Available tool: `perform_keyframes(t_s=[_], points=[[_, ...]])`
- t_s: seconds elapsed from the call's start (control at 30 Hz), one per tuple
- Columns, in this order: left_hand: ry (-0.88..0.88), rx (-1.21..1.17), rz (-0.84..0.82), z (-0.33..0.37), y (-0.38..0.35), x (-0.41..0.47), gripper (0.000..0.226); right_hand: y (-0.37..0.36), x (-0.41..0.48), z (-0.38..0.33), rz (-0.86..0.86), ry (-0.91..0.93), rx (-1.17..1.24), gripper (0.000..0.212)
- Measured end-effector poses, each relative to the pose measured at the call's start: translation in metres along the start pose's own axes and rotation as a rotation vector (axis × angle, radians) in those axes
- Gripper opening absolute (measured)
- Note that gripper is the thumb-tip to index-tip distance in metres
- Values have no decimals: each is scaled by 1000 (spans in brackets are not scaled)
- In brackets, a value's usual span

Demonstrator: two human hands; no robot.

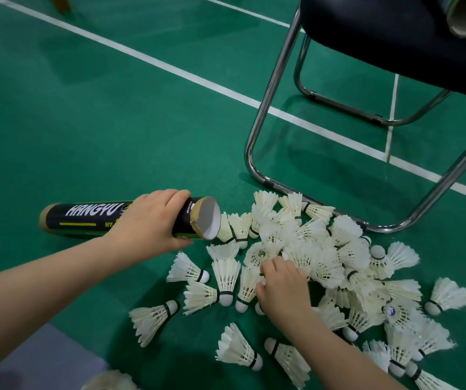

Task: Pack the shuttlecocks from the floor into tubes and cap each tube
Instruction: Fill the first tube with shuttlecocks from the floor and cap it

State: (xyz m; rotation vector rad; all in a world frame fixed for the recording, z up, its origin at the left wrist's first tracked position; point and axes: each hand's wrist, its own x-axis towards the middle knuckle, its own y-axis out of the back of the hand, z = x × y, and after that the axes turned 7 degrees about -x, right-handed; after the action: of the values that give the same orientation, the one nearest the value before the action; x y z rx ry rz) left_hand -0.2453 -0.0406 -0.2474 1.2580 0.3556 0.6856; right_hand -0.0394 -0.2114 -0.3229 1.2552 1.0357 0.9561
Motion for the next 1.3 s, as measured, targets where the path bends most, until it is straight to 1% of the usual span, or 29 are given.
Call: perform_keyframes(t_s=[0.03, 0.1, 0.13, 0.17, 0.23, 0.27, 0.33, 0.37, 0.4, 0.47, 0.5, 0.6, 0.67, 0.73, 0.77, 0.8, 0.87, 0.97, 1.13, 1.23, 1.3], points=[[9, -1, 9, 3, -2, 2, 73, 0, 0, -3, 27, 16, 54, 29], [24, -6, 14, 8, -3, 5, 73, 1, 3, -14, 51, 96, 128, 29], [22, -5, 11, 10, -3, 6, 73, 5, 8, -21, 36, 145, 155, 31], [15, -3, 6, 11, -4, 6, 73, 4, 13, -28, -15, 163, 197, 35], [1, -1, -8, 13, -6, 6, 73, 1, 26, -39, -89, 156, 282, 46], [-3, -1, -14, 14, -8, 6, 74, -2, 33, -44, -83, 144, 290, 49], [-9, 0, -21, 14, -9, 6, 74, -6, 48, -49, 12, 111, 264, 53], [-10, -1, -25, 14, -10, 6, 74, -7, 55, -49, 27, 107, 242, 51], [-9, -4, -26, 14, -9, 6, 73, -8, 60, -47, -5, 119, 220, 44], [-1, -13, -22, 14, -8, 8, 73, -5, 68, -40, -112, 99, 173, 24], [2, -15, -19, 13, -7, 8, 73, -3, 70, -37, -156, 70, 162, 22], [5, -11, -19, 11, -6, 9, 75, 5, 65, -22, -214, 14, 62, 26], [5, -5, -33, 10, -8, 8, 75, 11, 53, -13, -222, 1, 20, 28], [6, 1, -46, 10, -10, 8, 75, 17, 40, -6, -184, -8, 27, 31], [8, 4, -46, 10, -11, 8, 75, 20, 35, -3, -138, -20, 53, 31], [11, 7, -45, 10, -11, 8, 75, 22, 31, 0, -85, -41, 105, 29], [18, 10, -49, 12, -9, 8, 74, 28, 26, 5, 14, -114, 285, 22], [31, 11, -63, 16, -8, 9, 74, 38, 25, 7, 91, -228, 582, 25], [36, 8, -81, 27, -7, 8, 76, 58, 22, -1, 259, -404, 957, 26], [41, 5, -99, 35, -5, 7, 76, 77, 17, -7, 409, -428, 1150, 22], [49, -12, -113, 42, -4, 7, 75, 89, 11, -14, 470, -387, 1244, 20]])
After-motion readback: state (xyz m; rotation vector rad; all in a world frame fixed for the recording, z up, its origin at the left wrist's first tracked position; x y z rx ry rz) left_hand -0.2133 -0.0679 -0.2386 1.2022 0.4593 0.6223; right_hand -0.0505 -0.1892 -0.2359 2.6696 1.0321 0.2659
